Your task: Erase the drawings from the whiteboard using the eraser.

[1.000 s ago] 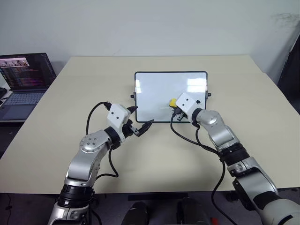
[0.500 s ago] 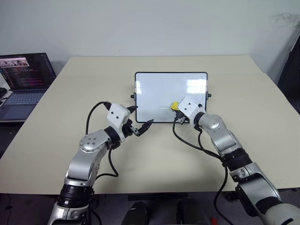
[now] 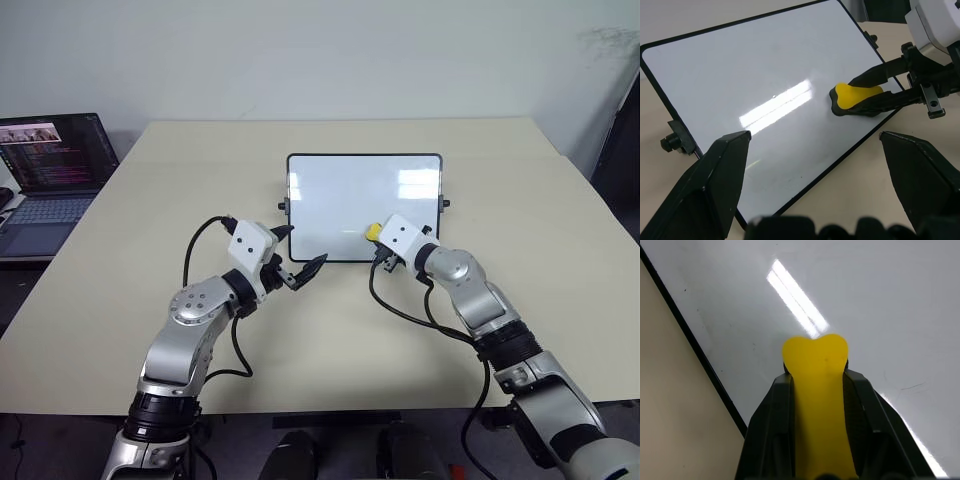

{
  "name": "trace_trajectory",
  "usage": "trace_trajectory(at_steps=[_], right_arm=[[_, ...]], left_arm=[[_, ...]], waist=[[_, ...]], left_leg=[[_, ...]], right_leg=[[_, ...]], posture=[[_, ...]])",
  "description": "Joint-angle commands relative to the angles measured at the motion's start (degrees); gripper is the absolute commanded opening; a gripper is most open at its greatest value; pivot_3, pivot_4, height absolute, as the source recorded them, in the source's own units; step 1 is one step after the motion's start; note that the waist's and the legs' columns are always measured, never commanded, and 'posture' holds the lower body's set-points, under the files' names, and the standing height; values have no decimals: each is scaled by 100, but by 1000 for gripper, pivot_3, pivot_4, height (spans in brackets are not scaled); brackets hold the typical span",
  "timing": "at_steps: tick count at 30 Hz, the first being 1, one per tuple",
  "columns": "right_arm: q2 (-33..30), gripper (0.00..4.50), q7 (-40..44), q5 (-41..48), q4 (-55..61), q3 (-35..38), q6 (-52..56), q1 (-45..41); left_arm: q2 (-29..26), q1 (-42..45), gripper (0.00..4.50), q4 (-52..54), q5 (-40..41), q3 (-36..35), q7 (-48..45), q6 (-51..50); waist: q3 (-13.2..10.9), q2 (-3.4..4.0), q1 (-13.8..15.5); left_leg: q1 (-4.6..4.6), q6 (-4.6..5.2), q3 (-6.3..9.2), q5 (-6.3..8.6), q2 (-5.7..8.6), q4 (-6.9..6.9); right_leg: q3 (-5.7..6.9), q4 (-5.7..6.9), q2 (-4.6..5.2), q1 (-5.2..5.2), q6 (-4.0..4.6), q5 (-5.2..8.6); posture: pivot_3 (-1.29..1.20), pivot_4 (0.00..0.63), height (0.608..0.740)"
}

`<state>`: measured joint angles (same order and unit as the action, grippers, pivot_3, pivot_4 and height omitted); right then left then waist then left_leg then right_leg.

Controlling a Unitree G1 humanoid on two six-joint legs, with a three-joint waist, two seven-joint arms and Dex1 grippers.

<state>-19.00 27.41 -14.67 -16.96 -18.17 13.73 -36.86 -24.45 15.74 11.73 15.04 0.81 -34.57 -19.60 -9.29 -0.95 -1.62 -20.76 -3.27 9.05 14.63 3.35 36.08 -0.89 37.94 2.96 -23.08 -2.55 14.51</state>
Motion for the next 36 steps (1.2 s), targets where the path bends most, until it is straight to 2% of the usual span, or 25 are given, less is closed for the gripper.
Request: trace_trajectory(at_steps=[1,23,36], right_arm=[[-26,959,60,-159,-175,-110,310,189],[103,959,143,-109,171,-125,479,124],[22,959,368,269,1601,390,1825,69]], left_arm=[[-14,74,4500,82,8,-53,-15,120],[-20,102,4500,44,19,-58,-23,114],[73,191,4500,-31,-1,46,-66,123]], waist=[[0,0,-1],[-1,-1,-29],[-24,0,-4]], left_leg=[[0,0,0,0,0,0],[-1,0,-1,0,-4,-4],[-24,-1,8,2,-1,-12]], right_leg=[[0,0,0,0,0,0],[-2,-3,6,-4,0,0],[5,-26,8,-16,-1,1]], posture=[[0,150,740],[0,150,740],[0,150,740]])
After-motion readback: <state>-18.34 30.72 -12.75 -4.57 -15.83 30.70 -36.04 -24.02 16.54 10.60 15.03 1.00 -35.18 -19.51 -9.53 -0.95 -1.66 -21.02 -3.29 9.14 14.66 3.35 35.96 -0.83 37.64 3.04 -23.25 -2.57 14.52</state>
